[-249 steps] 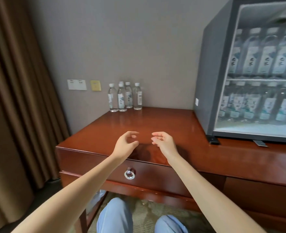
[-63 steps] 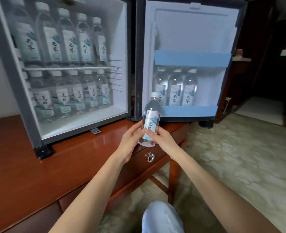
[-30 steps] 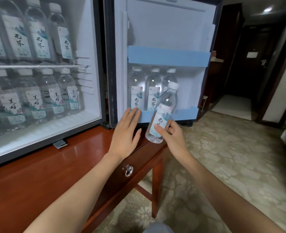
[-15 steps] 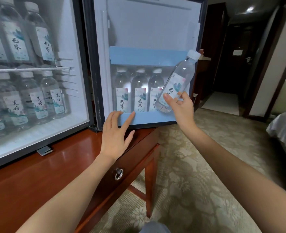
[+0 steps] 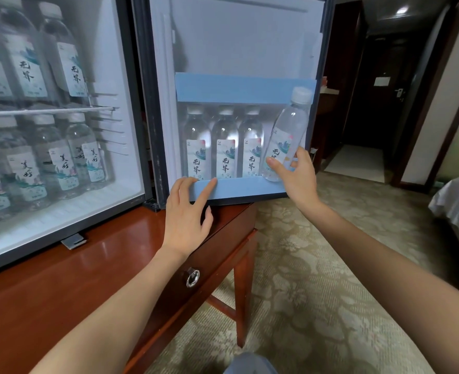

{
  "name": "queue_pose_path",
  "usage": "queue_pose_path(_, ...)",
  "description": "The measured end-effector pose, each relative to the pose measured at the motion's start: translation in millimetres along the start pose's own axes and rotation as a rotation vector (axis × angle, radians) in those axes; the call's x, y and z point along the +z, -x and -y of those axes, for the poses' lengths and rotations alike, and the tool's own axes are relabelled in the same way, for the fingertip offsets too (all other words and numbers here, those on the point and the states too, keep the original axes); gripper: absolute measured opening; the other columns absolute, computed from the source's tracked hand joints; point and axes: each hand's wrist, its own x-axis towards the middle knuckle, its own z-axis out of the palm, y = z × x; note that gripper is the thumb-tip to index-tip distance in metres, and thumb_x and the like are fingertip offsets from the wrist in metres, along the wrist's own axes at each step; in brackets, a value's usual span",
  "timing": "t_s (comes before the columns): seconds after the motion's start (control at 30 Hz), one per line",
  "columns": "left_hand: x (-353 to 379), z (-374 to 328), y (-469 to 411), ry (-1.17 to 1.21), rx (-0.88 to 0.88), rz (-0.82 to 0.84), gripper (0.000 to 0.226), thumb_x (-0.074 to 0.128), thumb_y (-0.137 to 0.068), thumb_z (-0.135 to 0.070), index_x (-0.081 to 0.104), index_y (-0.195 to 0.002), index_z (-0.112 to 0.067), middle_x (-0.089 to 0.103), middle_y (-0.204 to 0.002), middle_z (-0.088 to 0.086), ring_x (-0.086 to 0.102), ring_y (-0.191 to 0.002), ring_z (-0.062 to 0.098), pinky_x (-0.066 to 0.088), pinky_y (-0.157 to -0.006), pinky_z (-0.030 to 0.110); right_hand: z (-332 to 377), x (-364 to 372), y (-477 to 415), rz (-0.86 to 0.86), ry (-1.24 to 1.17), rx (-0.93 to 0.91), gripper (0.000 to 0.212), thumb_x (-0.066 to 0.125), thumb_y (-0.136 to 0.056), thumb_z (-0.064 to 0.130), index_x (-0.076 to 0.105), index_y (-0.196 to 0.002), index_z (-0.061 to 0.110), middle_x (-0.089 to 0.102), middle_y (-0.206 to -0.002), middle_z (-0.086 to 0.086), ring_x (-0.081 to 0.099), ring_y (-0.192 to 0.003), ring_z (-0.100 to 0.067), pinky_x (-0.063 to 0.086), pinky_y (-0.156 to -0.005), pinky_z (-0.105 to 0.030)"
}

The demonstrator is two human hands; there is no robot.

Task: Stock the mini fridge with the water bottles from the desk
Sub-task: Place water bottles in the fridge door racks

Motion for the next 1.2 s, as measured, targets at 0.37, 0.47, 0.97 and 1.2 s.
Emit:
queue_pose_path(0.37, -2.7, -3.5, 0.6, 0.032, -0.006, 0.003, 0.063, 0.061, -0.082, -0.011, 0.046, -0.142, -0.02, 0.042, -0.135, 0.018, 0.029, -0.133, 0.035, 0.037, -0.103, 0.048, -2.7, 1.3, -19.6, 0.032, 0.003, 0.043, 0.048, 0.068, -0.089, 0.036, 0.051, -0.129, 0.016, 0.061, -0.126, 0.0, 0.056, -0.112, -0.014, 0.047, -0.096, -0.032)
queue_pose_path(0.47, -2.6, -3.9, 0.9, 0.04, -0.009, 0.005, 0.062, 0.06, -0.082, -0.01, 0.047, -0.142, -0.019, 0.043, -0.135, 0.018, 0.03, -0.133, 0.035, 0.036, -0.103, 0.047, -4.0, 1.1, -23.2, 0.052, 0.002, 0.043, 0.047, 0.068, -0.089, 0.034, 0.05, -0.128, 0.015, 0.06, -0.126, 0.0, 0.053, -0.11, -0.011, 0.045, -0.097, -0.031)
queue_pose_path(0.97, -1.9, -2.0, 1.5, 0.055, -0.015, 0.013, 0.065, 0.059, -0.08, -0.008, 0.045, -0.143, -0.02, 0.041, -0.137, 0.017, 0.028, -0.135, 0.035, 0.036, -0.104, 0.048, -17.7, -0.5, -18.4, 0.276, 0.277, -0.007, 0.058, 0.061, -0.091, 0.043, 0.037, -0.135, 0.013, 0.05, -0.131, -0.003, 0.05, -0.112, -0.017, 0.041, -0.087, -0.031)
queue_pose_path(1.2, -4.1, -3.5, 2.2, 0.053, -0.022, 0.03, 0.067, 0.059, -0.08, -0.007, 0.045, -0.143, -0.02, 0.041, -0.139, 0.018, 0.027, -0.136, 0.035, 0.036, -0.104, 0.047, -11.6, 4.1, -20.8, 0.236, 0.314, 0.031, 0.066, 0.049, -0.091, 0.061, 0.038, -0.136, 0.014, 0.039, -0.134, -0.007, 0.05, -0.114, -0.02, 0.041, -0.09, -0.032)
